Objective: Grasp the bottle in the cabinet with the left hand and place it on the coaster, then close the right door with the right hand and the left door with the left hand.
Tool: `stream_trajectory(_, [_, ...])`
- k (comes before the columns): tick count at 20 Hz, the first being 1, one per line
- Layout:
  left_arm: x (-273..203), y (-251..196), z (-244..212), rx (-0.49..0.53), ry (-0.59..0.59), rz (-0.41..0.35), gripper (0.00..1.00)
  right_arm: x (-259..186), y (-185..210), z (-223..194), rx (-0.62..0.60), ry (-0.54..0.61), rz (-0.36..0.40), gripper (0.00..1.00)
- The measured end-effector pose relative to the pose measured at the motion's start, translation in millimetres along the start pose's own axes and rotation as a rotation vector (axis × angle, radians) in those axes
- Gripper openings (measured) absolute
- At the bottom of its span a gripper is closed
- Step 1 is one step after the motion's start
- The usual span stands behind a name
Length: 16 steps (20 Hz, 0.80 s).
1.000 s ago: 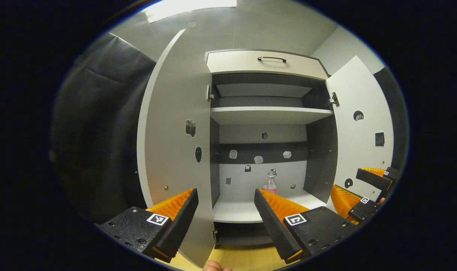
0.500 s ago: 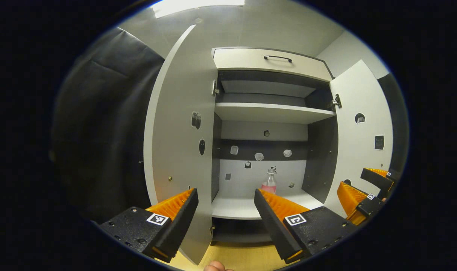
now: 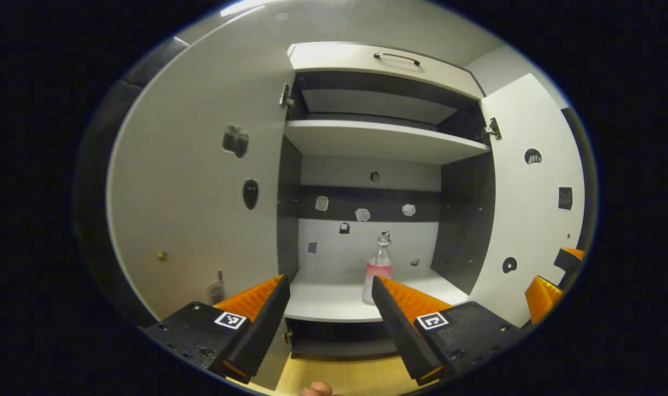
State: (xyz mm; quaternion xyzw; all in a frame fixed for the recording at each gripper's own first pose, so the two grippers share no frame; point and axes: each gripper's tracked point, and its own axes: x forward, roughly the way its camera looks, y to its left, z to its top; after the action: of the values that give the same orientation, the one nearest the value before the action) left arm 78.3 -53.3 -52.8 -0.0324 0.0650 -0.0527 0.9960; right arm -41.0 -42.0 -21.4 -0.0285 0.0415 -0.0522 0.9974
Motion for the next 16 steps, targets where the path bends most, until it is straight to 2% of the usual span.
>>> stream_trajectory(4, [61,-34,-24,0.003,0.065,-0.088,0.97,-14,-30,-8,-0.025,0.03,-0.081,0.98])
stream_trajectory(5, [76,-40,-29,0.0,0.071,-0.097,0.97,-19,-40,-11,-0.031,0.038,-0.107,0.93])
stream_trajectory(6, [90,-45,-33,-0.002,0.078,-0.101,0.97,-24,-50,-13,-0.037,0.046,-0.135,0.98])
stream_trajectory(7, [102,-51,-38,-0.002,0.082,-0.107,0.97,-28,-61,-15,-0.044,0.055,-0.165,0.98])
stream_trajectory(13, [165,-75,-45,0.021,0.075,-0.092,0.97,-58,-134,-28,-0.07,0.103,-0.355,0.98])
stream_trajectory(16, [190,-79,-46,0.017,0.066,-0.068,0.97,-69,-155,-34,-0.065,0.126,-0.414,0.98])
